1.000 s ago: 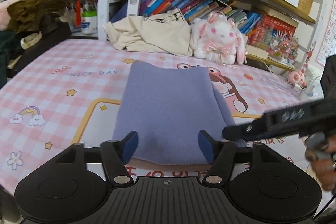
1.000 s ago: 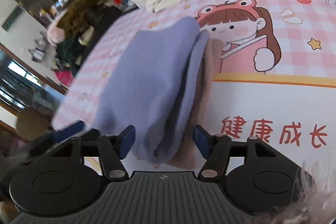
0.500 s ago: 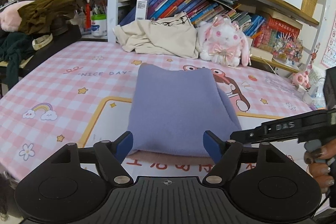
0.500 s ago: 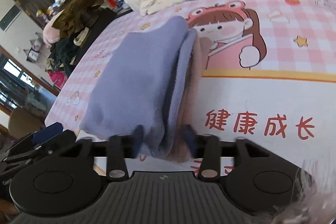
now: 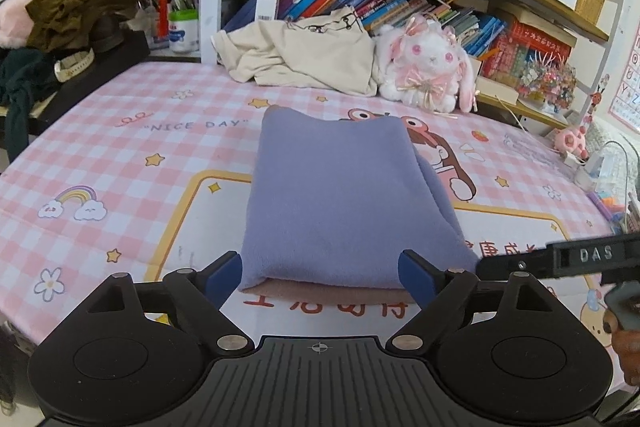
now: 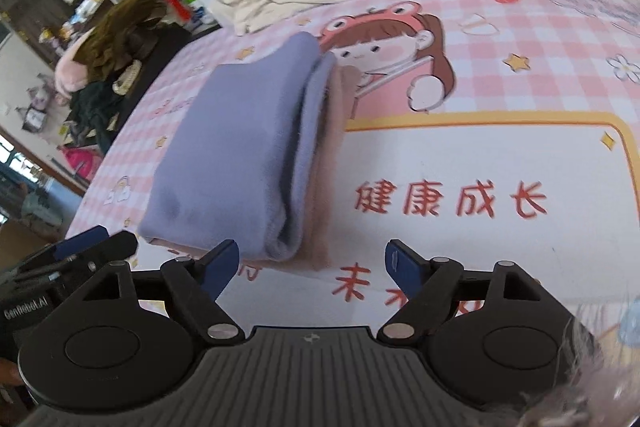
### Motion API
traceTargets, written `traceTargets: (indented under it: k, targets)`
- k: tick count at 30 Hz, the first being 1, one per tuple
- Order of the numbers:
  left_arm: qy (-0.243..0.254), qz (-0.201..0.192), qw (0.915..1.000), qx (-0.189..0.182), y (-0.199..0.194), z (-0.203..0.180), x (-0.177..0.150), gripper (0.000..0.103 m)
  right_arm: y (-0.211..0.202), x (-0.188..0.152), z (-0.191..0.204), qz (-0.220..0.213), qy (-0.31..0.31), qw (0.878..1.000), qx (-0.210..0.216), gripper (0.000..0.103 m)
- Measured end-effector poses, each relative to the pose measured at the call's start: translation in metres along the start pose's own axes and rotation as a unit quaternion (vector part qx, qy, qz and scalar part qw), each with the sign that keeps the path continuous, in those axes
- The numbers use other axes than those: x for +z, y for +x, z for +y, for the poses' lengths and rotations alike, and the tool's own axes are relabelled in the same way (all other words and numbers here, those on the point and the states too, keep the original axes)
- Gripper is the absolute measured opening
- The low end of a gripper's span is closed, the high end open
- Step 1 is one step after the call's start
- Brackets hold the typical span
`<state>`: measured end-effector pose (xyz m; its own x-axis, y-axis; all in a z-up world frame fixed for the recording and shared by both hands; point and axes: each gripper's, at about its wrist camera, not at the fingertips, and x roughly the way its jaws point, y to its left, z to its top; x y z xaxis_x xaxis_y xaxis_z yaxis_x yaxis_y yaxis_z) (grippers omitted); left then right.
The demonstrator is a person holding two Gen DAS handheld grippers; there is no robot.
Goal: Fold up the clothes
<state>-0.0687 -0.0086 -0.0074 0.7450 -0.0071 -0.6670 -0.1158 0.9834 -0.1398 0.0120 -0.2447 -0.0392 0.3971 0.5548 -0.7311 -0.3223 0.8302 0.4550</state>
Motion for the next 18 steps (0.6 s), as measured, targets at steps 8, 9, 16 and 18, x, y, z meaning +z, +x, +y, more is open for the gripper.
traceTargets:
  k: [8, 9, 16, 18]
  targets:
    - [-0.002, 0.013, 0.9995, -0.029, 0.026, 0.033, 0.023, 0.091, 0.000, 0.004, 0.003, -0.024, 0.041, 0.998, -0.033, 0.081]
    - [-0.005, 0.014, 0.9994, -0.032, 0.030, 0.039, 0.027, 0.091, 0.001, 0.006, 0.005, -0.026, 0.044, 0.998, -0.037, 0.081]
    - [-0.052, 0.057, 0.9902, -0.117, 0.073, 0.072, 0.051, 0.090, 0.018, 0.025, 0.010, -0.044, 0.070, 0.996, -0.025, 0.081]
    - [-0.084, 0.088, 0.9842, -0.129, 0.091, 0.080, 0.053, 0.088, 0.030, 0.032, 0.005, -0.037, 0.094, 0.995, -0.024, 0.080]
